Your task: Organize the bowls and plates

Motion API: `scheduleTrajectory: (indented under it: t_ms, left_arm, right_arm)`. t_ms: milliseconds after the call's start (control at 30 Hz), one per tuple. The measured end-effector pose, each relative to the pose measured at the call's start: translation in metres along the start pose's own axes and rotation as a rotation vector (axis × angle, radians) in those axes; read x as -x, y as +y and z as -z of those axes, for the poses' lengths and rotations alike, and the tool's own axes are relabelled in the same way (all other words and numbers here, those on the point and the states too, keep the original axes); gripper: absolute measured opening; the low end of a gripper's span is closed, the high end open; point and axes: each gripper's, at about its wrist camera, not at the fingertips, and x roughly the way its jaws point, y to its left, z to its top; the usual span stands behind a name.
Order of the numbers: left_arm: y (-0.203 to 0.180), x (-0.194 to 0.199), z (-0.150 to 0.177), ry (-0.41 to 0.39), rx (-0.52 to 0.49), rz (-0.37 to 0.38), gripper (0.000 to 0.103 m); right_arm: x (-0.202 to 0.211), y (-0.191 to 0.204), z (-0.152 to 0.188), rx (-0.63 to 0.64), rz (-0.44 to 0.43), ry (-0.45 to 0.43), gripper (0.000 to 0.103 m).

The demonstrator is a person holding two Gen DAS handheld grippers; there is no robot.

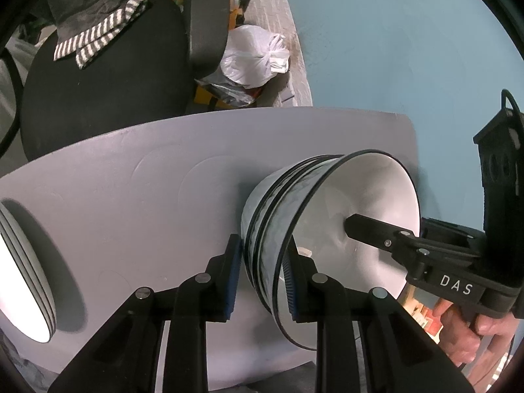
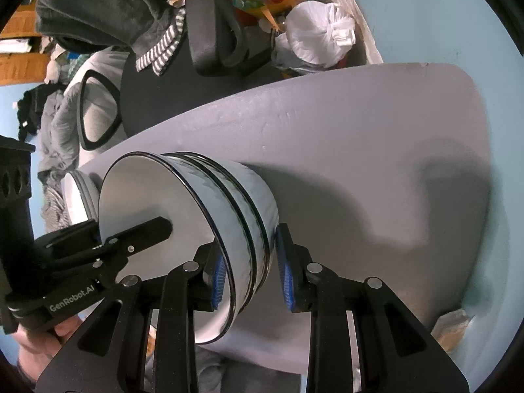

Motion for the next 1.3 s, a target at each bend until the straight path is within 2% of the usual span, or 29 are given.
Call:
scheduleTrajectory:
  t_ms: [400, 633, 733, 833, 1000, 1167, 1300]
  left_arm:
    - [0.001, -0.001, -0.001, -0.001, 0.011, 0.007, 0.025]
    - [-0.003, 0.001, 0.004, -0.022, -0.015, -0.027, 0.024]
    - [-0.006, 0.003, 0.007, -0.033, -0.029, -0.05, 0.021]
    - [-0.01, 0.004, 0.009, -0.049, -0.044, -0.071, 0.018]
    - [-0.012, 0.006, 0.014, -0.06, -0.063, -0.082, 0.018]
    - [-0.004, 0.007, 0.017, -0.056, -0.029, -0.038, 0.017]
    - [-0.005, 0.006, 0.019, -0.055, -0.036, -0.067, 0.017]
  right_arm:
    - [0.002, 0.017, 0.005, 0.054, 0.106, -0.048, 0.025]
    - [0.003, 0.022, 0.007, 0.079, 0.172, -0.069, 0.019]
    - [0.005, 0.023, 0.009, 0.079, 0.191, -0.084, 0.014]
    - [0.004, 0.025, 0.01, 0.084, 0.211, -0.088, 0.014]
    - [0.003, 0.029, 0.011, 0.077, 0.228, -0.083, 0.014]
    - [0.006, 0.028, 0.014, 0.065, 0.205, -0.078, 0.014]
    - [0.007, 0.032, 0.016, 0.065, 0.207, -0.088, 0.014]
